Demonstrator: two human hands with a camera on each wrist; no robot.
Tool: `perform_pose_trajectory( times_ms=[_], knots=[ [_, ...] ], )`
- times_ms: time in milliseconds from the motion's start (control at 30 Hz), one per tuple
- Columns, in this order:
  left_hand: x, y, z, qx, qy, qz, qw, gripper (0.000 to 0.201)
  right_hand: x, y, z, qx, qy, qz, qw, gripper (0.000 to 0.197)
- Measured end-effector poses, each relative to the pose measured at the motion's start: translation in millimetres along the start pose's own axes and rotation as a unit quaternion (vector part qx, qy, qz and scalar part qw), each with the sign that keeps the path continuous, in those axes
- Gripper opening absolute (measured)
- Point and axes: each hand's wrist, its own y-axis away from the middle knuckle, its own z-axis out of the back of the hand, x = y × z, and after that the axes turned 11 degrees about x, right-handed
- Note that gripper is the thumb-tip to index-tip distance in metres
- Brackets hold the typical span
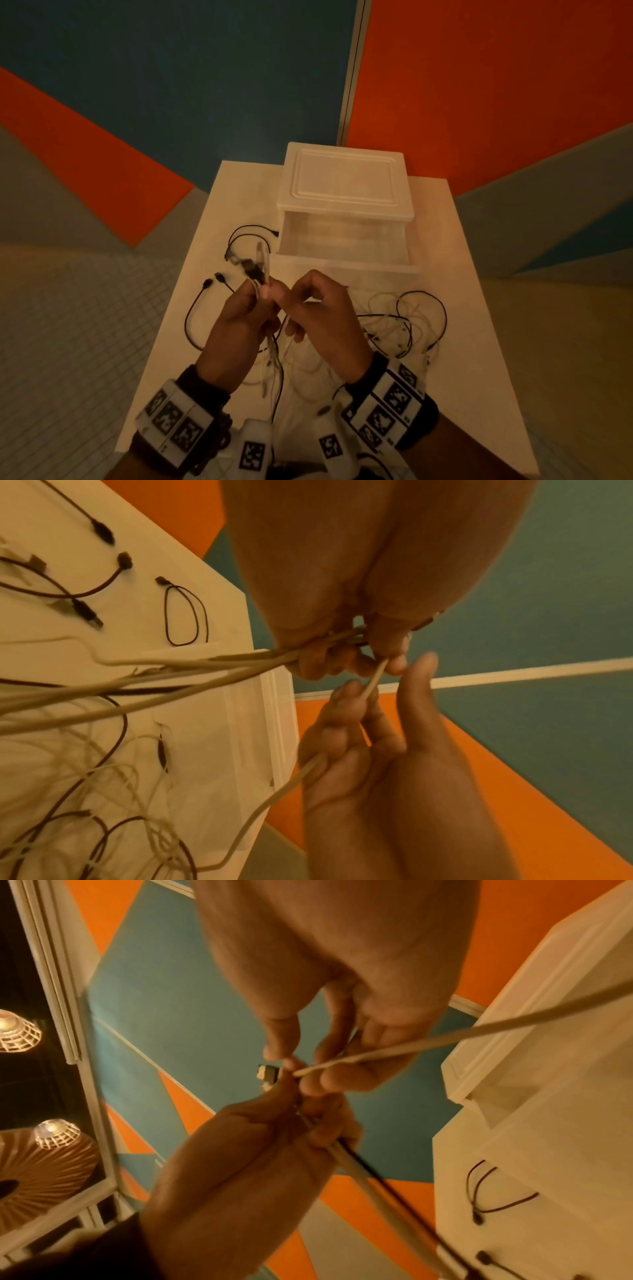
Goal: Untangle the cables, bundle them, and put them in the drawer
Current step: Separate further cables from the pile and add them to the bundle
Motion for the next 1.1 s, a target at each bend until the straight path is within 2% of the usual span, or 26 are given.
perform_pose_trajectory(
  times_ms=[100,200,267,400,467,533,567,600,667,700,767,833,900,967,1000,1033,1100],
  knots=[
    [-1.2,-5.1,13.2,0.001,0.089,-0.030,0.996,0.025,-21.6,5.9,18.1,0.121,0.055,0.023,0.991,0.026],
    [-7.2,-8.1,28.5,-0.013,0.178,-0.056,0.982,0.021,-52.1,15.7,52.0,0.154,0.199,0.008,0.968,0.027],
    [-12.4,-8.1,38.2,-0.021,0.209,-0.060,0.976,0.021,-72.2,20.5,82.1,0.139,0.266,-0.008,0.954,0.029],
    [-17.6,-3.3,51.1,-0.034,0.155,-0.052,0.986,0.028,-125.0,19.8,154.4,0.086,0.394,-0.014,0.915,0.026],
    [-14.8,-0.5,48.2,-0.038,0.142,-0.049,0.988,0.028,-139.4,16.0,179.2,0.037,0.465,-0.009,0.884,0.030],
    [-11.4,0.9,40.9,-0.043,0.129,-0.043,0.990,0.027,-131.3,10.1,188.3,-0.026,0.526,-0.019,0.850,0.025],
    [-9.8,0.8,37.3,-0.048,0.121,-0.038,0.991,0.027,-118.5,5.4,187.7,-0.054,0.522,-0.009,0.851,0.029],
    [-8.2,0.8,34.7,-0.050,0.117,-0.035,0.991,0.027,-102.0,0.0,185.4,-0.075,0.486,0.012,0.870,0.032],
    [-7.2,0.9,32.7,-0.049,0.126,-0.033,0.990,0.027,-58.6,-7.5,179.9,-0.115,0.330,0.077,0.934,0.028],
    [-7.0,1.3,34.0,-0.048,0.136,-0.031,0.989,0.028,-35.4,-8.1,177.2,-0.136,0.254,0.116,0.950,0.027],
    [-6.9,2.2,38.1,-0.048,0.155,-0.025,0.986,0.028,2.3,-2.8,174.4,-0.151,0.197,0.181,0.952,0.017],
    [-7.8,3.2,42.8,-0.051,0.157,-0.022,0.986,0.028,26.3,5.8,169.5,-0.156,0.243,0.211,0.934,0.013],
    [-10.1,5.0,47.9,-0.055,0.152,-0.025,0.986,0.028,24.1,6.5,173.7,-0.143,0.349,0.163,0.912,0.010],
    [-12.6,6.7,54.5,-0.060,0.159,-0.035,0.985,0.029,2.6,2.4,182.5,-0.101,0.446,0.031,0.889,0.021],
    [-12.9,7.7,57.7,-0.065,0.165,-0.037,0.984,0.030,-9.9,0.9,187.5,-0.090,0.459,-0.015,0.884,0.024],
    [-13.3,8.6,59.8,-0.069,0.170,-0.037,0.982,0.031,-18.1,0.5,190.7,-0.097,0.457,-0.032,0.884,0.022],
    [-12.2,9.5,59.6,-0.072,0.172,-0.035,0.982,0.031,-17.1,1.1,186.0,-0.121,0.428,0.008,0.896,0.014]
  ],
)
